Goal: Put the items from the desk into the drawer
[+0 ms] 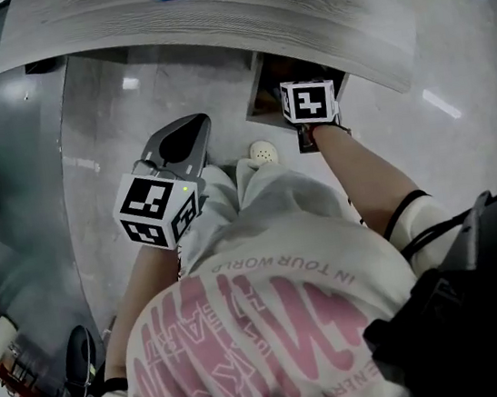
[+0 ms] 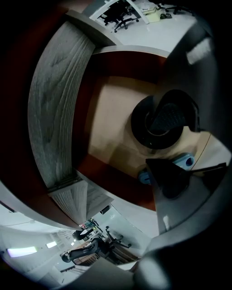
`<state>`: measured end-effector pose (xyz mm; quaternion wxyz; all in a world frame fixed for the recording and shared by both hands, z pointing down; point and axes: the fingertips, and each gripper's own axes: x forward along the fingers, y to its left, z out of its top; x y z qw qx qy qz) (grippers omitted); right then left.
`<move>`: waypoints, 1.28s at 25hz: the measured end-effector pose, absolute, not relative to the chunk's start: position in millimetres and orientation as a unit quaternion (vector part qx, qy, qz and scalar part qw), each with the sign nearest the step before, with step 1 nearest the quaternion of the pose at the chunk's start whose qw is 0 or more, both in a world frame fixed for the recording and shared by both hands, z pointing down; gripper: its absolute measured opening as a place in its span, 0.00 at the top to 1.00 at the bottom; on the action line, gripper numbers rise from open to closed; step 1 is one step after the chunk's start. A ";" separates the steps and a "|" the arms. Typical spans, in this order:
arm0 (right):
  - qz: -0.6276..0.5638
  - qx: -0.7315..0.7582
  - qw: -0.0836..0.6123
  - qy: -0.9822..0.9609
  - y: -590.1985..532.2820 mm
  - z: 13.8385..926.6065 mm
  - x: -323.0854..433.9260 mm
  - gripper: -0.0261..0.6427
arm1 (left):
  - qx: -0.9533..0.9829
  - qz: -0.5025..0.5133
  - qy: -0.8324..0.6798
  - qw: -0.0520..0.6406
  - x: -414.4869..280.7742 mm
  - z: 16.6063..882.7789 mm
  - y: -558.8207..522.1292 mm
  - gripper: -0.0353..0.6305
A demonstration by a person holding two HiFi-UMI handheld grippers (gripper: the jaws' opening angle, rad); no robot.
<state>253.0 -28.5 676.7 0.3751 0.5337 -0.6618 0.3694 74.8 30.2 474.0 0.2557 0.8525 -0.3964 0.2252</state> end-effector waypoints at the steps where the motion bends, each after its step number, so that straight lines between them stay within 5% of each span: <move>1: 0.372 0.531 0.373 -0.663 -28.2 675.8 252.1 0.67 | 0.853 0.217 -0.395 0.262 72.8 473.7 29.1 0.92; 14: 0.394 0.559 0.374 -0.627 -18.2 648.0 259.1 0.63 | 0.885 0.099 -0.347 0.295 42.6 431.0 11.6 0.92; 21: 0.449 0.604 0.286 -0.593 6.2 608.9 240.3 0.79 | 0.905 0.108 -0.315 0.266 13.5 408.9 -7.8 0.92; 32: 0.448 0.577 0.221 -0.647 12.9 536.3 141.0 0.89 | 0.925 0.096 -0.251 0.269 -22.5 386.1 -13.9 0.92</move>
